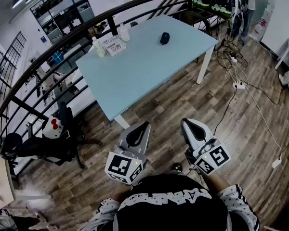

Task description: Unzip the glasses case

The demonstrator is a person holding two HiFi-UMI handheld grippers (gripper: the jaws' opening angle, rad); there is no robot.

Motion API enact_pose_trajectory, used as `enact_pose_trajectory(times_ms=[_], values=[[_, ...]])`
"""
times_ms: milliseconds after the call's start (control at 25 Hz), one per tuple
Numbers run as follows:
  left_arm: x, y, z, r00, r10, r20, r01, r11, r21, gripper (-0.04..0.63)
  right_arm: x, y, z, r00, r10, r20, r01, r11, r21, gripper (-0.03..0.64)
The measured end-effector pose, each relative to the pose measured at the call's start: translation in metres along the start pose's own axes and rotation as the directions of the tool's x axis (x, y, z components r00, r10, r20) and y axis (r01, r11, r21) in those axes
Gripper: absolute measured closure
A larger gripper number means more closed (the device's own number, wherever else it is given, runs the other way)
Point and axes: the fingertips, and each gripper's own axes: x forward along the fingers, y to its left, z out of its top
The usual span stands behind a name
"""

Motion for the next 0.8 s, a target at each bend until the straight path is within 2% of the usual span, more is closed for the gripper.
enact_pose_trajectory(times_ms=[400, 600, 800], values=[[0.015, -0.004, -0.003, 1.000, 0.011, -0.002, -0.011, 1.000, -0.001, 0.595, -0.006, -0.021, -0.001, 1.000, -0.016, 0.016, 0.015, 0.999, 0.035, 0.621], [0.031, -0.004, -0.006, 1.000, 0.026, -0.016, -0.026, 1.000, 0.005, 0.595, -0.009, -0.043, -0.001, 0.999, -0.039, 0.003, 0.039, 0.999, 0.004, 0.621], [0.052, -0.007, -0.016, 0.998, 0.041, -0.045, -0.042, 0.999, -0.008, 0.595, -0.017, -0.072, -0.006, 0.998, -0.060, -0.008, 0.060, 0.998, 0.027, 0.621]])
